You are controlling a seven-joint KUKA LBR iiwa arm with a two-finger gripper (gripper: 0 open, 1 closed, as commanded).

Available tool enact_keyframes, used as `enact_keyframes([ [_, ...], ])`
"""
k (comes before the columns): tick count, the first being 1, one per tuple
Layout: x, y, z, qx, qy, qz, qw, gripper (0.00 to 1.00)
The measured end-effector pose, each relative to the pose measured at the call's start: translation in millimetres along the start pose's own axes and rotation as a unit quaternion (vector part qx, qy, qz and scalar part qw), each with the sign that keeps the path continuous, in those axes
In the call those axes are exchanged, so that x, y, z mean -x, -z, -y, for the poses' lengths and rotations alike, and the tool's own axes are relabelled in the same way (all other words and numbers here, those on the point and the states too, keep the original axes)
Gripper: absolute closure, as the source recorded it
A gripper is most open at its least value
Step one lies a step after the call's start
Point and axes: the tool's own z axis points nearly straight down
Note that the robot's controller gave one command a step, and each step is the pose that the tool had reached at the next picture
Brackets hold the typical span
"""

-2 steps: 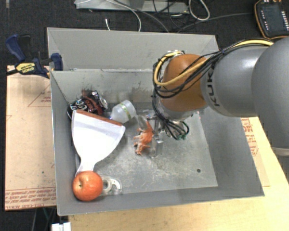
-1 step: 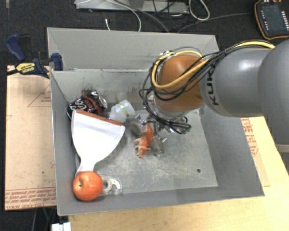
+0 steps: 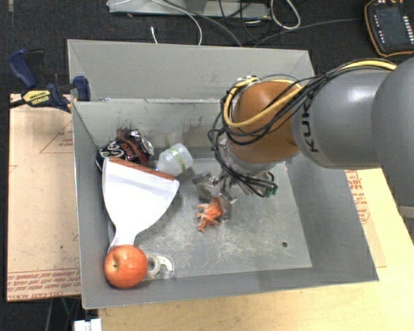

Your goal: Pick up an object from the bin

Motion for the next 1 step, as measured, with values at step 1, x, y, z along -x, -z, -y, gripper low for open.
enact_keyframes([
  [1, 0.0, 0.0, 0.0, 0.000, 0.000, 0.0000, 1.0000, 1.00],
])
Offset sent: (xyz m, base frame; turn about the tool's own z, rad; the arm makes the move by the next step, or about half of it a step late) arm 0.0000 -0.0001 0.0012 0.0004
